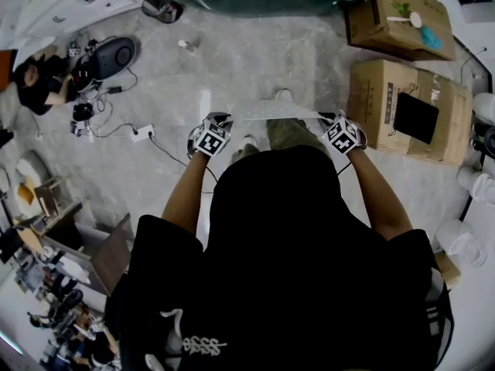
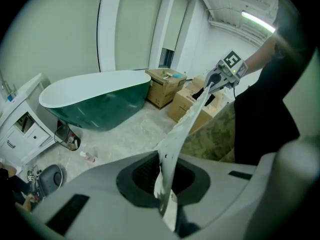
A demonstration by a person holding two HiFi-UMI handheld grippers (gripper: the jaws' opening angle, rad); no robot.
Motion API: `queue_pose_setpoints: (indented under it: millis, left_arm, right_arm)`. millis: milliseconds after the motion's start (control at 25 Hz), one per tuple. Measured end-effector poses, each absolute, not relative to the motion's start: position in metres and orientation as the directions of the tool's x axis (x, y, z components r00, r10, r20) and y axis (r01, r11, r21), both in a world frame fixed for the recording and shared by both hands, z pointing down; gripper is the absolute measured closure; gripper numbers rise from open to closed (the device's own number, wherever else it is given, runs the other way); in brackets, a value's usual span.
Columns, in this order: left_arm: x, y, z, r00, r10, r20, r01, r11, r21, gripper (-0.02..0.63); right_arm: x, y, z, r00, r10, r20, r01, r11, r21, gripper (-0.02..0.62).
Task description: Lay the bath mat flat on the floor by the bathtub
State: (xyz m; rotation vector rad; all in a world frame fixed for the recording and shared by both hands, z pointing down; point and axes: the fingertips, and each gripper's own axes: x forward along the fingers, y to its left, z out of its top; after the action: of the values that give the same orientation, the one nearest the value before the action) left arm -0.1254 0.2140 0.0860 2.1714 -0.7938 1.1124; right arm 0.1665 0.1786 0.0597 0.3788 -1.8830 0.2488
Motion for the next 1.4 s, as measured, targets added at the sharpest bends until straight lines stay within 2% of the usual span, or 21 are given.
queue_pose_setpoints:
  millis: [680, 1040, 1400]
  left_arm:
    - [-0.065, 0.073, 0.094, 0.403, -0.191, 0.895, -0.746, -0.635, 0.200, 0.577]
    - [-0.096, 0.036, 0.097, 0.390, -0.245, 0.888, -0.752, -0.641, 0.153, 0.577]
    - [-0.135, 0.021, 0.118, 0.442, -0.182, 0.878, -0.677, -0.711, 0.193, 0.577]
  right_arm:
    - [0.228, 0.037, 0.092, -0.381, -0.092, 0.920, -0.418, 0.904, -0.083, 0.566]
    - [0.196, -0.001, 0.095, -0.351, -0.075, 0.934, -0.402, 0.912, -0.077, 0.566]
    - [0.157, -0.004, 0.097, -0.283, -0.165, 0.945, -0.526, 0.850, -0.009, 0.566]
